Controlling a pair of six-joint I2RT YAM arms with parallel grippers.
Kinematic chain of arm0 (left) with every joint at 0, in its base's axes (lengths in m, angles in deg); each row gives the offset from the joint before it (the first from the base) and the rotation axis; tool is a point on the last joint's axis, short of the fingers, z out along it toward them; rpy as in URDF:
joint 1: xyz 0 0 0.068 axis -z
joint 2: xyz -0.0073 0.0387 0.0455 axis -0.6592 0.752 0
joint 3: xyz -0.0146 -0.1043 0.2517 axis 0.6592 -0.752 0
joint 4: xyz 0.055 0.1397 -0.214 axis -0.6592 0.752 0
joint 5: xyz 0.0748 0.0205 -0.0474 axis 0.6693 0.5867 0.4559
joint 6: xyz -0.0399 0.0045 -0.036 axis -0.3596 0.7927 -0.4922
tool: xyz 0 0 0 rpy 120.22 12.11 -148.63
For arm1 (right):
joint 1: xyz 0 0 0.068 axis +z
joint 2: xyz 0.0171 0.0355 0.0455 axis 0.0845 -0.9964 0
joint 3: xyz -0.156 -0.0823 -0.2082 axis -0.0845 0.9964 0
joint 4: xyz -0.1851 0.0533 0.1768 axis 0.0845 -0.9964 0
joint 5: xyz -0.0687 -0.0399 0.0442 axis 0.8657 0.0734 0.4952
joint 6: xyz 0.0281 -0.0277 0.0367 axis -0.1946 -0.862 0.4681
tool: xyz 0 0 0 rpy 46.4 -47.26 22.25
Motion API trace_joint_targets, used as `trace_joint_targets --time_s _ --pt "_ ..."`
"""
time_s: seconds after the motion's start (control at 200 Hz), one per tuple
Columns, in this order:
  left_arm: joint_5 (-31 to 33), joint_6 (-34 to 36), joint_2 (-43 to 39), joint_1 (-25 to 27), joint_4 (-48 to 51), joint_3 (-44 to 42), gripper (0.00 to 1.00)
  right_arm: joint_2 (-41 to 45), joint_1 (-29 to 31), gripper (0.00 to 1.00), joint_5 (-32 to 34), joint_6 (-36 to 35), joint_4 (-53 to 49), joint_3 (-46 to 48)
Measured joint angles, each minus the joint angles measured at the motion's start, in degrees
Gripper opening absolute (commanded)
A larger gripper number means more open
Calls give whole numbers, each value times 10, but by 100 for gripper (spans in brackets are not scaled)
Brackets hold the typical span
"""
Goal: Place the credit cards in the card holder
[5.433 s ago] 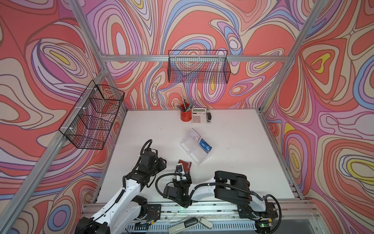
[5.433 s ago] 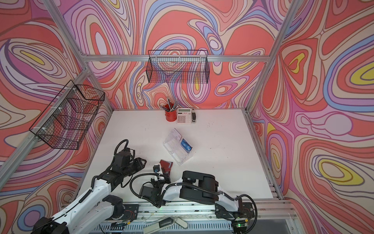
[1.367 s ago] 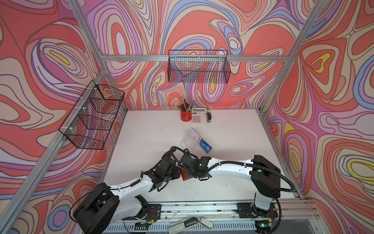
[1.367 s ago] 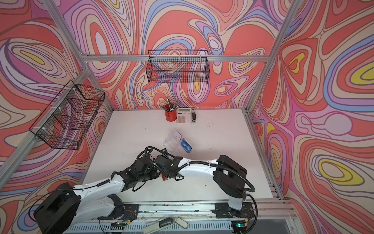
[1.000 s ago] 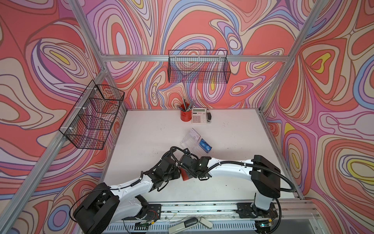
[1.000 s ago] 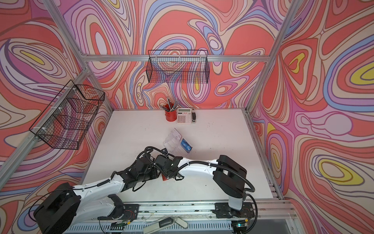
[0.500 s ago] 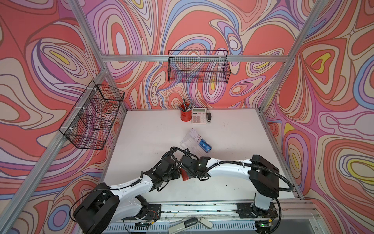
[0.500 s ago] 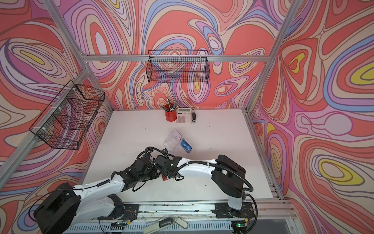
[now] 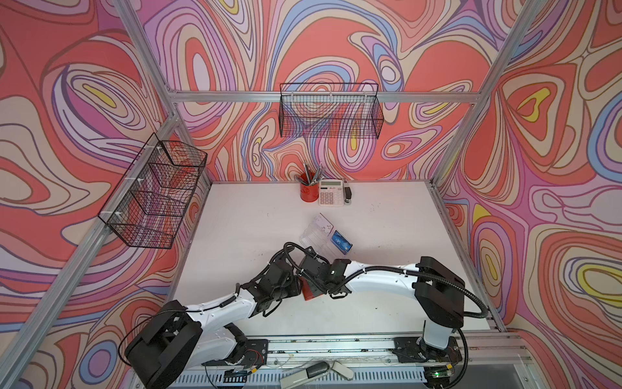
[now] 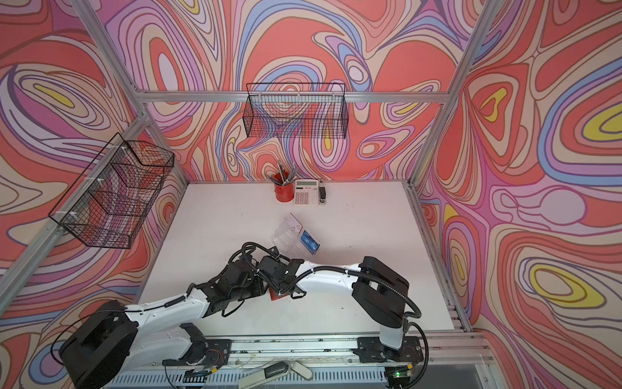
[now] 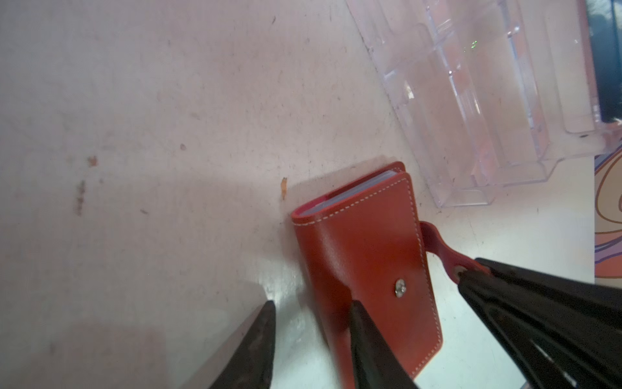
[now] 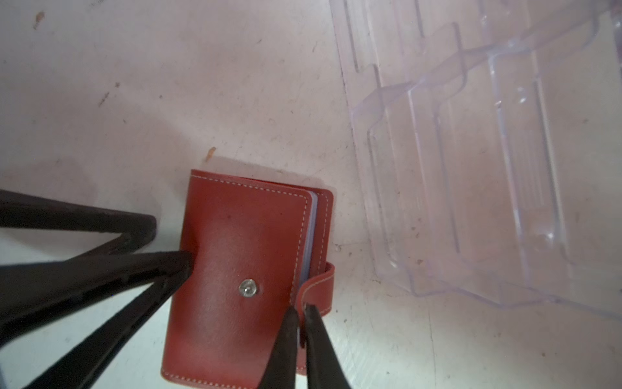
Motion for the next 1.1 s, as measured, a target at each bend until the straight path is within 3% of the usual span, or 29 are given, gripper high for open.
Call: trace_joint_targets --time_s 0.346,0.446,0.506,0.641,1.102 --pt "0 0 3 0 0 1 39 12 0 6 -3 -2 3 3" --pt "0 0 3 0 0 1 39 12 -1 18 -4 -3 3 3" --pt "0 0 3 0 0 1 39 12 -1 19 -5 -3 3 3" --pt "0 0 3 0 0 1 39 12 -1 8 -6 -1 4 3" --pt "0 0 3 0 0 1 39 12 -1 0 -6 -2 2 3"
